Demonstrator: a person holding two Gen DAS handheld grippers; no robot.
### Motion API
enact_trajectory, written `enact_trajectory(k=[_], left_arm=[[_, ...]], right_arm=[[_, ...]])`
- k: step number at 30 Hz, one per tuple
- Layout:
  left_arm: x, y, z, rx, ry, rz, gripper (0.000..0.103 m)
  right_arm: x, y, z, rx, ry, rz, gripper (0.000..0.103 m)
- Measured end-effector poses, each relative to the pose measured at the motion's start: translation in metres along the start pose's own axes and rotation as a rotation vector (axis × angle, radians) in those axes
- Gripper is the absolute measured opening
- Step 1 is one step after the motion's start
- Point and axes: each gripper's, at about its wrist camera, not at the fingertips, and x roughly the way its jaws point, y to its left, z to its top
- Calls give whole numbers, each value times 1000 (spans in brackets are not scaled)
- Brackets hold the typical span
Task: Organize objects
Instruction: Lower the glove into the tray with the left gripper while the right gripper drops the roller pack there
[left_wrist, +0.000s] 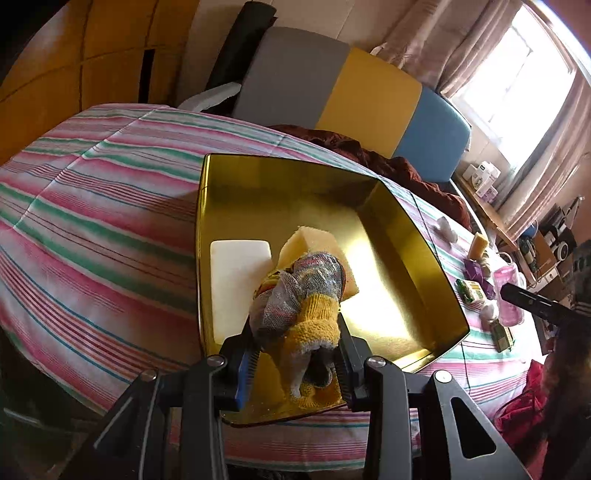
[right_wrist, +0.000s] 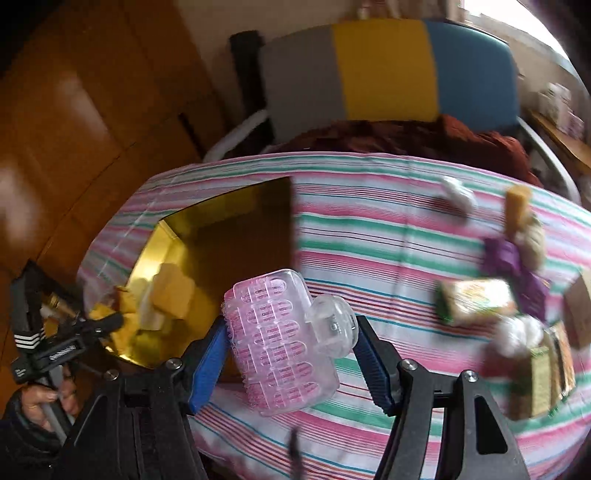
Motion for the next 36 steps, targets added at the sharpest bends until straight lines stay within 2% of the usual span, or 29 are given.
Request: enact_trajectory(k=[6, 14, 23, 27, 30, 33, 36], left_arm=[[7, 4, -4, -8, 15, 2, 37], [14, 9, -7, -12, 27, 10, 40], [7, 9, -5, -3, -8, 14, 64], [-4, 11, 1, -5, -46, 35, 68], [-12, 11, 5, -8, -80, 54, 72], [-18, 8, 10, -5, -110, 78, 77], [-22, 5, 14, 1, -127, 87, 77]], right_arm=[[29, 40, 5, -70, 56, 49, 67], [68, 67, 3, -99, 137, 81, 67], [109, 90, -11, -137, 241, 105, 69], [113, 92, -17, -138, 263, 116, 70], [110, 90, -17, -136, 258, 123, 83], [103, 86, -18, -124, 240, 131, 83], [97, 87, -16, -121, 223, 132, 83]])
